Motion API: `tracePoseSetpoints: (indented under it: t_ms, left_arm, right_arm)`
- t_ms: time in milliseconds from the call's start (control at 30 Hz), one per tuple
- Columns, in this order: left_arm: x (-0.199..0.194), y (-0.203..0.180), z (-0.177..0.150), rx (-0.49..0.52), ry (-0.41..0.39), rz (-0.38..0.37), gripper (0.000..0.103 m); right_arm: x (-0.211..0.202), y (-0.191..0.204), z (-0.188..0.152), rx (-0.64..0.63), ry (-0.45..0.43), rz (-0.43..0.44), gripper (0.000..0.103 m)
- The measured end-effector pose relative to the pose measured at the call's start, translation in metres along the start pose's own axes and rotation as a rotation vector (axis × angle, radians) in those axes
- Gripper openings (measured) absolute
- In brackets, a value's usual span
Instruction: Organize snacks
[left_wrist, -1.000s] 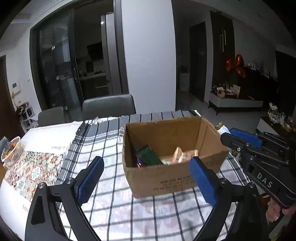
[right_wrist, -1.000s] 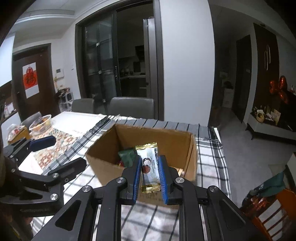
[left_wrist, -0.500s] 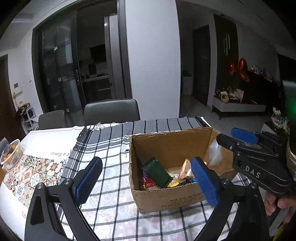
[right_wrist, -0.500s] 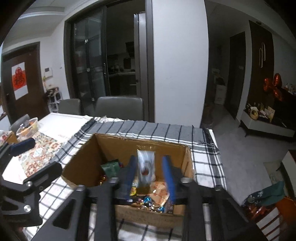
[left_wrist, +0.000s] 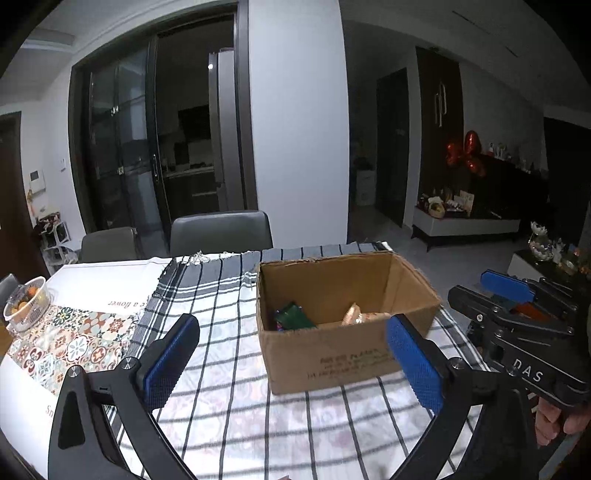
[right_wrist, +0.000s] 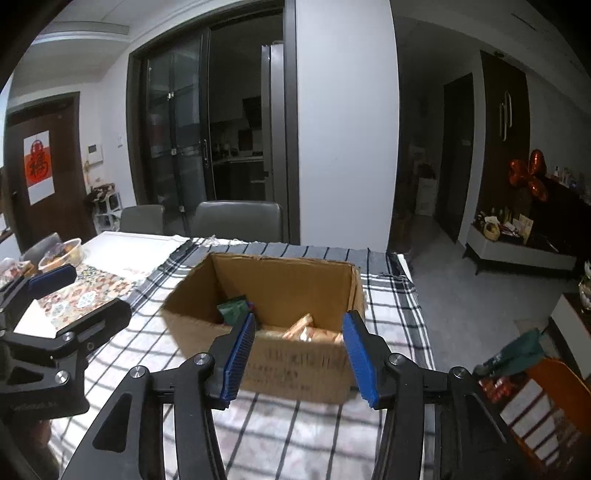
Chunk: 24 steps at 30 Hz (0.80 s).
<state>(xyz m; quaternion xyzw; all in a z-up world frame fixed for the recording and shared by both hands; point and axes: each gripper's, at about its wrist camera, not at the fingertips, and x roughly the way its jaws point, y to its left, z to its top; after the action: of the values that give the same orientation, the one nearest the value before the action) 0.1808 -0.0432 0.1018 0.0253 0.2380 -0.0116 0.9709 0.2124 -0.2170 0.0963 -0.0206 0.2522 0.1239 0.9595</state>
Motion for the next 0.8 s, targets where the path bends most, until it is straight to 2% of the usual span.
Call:
tracePoseSetpoints:
  t_ms: [67,267,333,600,667,800]
  left_arm:
    - [-0.018,-0.001,-0.006,-0.004,-0.013,-0.010,0.103]
    - [-0.066,-0.005,-0.025,-0.010,-0.042,0.011,0.103]
    - [-0.077,-0.006,-0.031,-0.007,-0.044,0.010,0.103]
    - [-0.113,-0.014,-0.056,0.009,-0.042,-0.005,0.103]
    - [-0.121,-0.015,-0.061,0.010,-0.048,-0.008,0.103]
    - [-0.136,-0.019,-0.069,0.047,-0.072,0.017,0.103]
  right_arm:
    - [-0.020,0.004,-0.009,-0.001,-0.009,-0.007,0.061]
    - [-0.070,0.012,-0.034,0.020,-0.036,-0.033,0.064]
    - [-0.084,0.013,-0.042,0.026,-0.034,-0.060,0.074]
    - [-0.131,0.017,-0.072,0.060,-0.085,-0.139,0.075]
    - [-0.138,0.014,-0.076,0.087,-0.085,-0.139,0.083]
    - [-0.152,0.013,-0.089,0.108,-0.088,-0.146,0.083]
